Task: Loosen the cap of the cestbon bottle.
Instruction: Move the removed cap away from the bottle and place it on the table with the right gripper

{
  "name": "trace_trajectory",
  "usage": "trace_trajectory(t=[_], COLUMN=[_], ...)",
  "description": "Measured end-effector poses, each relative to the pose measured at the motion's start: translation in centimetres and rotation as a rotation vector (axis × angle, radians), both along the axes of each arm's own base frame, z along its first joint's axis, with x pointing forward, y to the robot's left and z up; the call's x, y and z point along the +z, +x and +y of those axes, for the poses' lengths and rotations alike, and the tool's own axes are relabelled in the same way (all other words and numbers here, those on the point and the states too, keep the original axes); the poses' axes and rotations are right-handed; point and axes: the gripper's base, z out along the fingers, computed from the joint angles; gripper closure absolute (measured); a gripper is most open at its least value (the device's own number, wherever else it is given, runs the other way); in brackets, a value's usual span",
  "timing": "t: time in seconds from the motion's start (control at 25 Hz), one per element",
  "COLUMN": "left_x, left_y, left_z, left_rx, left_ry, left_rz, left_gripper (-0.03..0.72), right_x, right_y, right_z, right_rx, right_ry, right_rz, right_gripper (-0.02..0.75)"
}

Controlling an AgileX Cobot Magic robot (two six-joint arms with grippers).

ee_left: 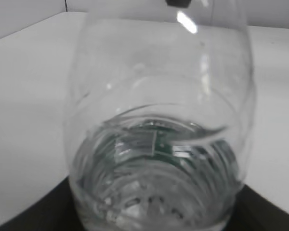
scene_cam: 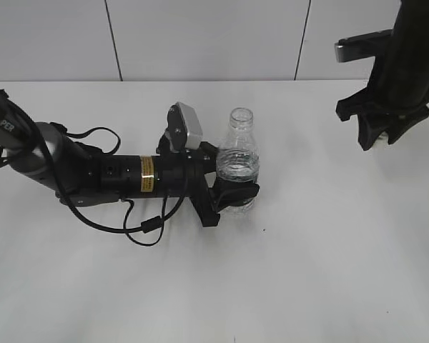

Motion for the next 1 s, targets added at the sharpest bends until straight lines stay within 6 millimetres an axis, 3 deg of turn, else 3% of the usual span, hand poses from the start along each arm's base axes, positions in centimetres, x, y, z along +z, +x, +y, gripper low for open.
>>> trace_trajectory(t=[0.32, 0.64, 1.0], left_x=[0.0, 0.0, 0.0], left_y=[0.0, 0.0, 0.0], left_z=[0.0, 0.0, 0.0], left_rx=[0.000, 0.000, 0.000], left_ry=[0.000, 0.000, 0.000], left_rz=[0.000, 0.000, 0.000], left_gripper=[0.276, 0.276, 0.276], right_x=[-3.7, -5.3, -8.4], right_y=[-0.6, -0.3, 0.0], right_z=[0.1, 0.3, 0.4], right_rx=[-0.060, -0.085, -0.112], right_ry=[0.061, 0.136, 0.128], right_rz=[-0.108, -0.252, -0.199], right_gripper=[0.442, 0.442, 0.442])
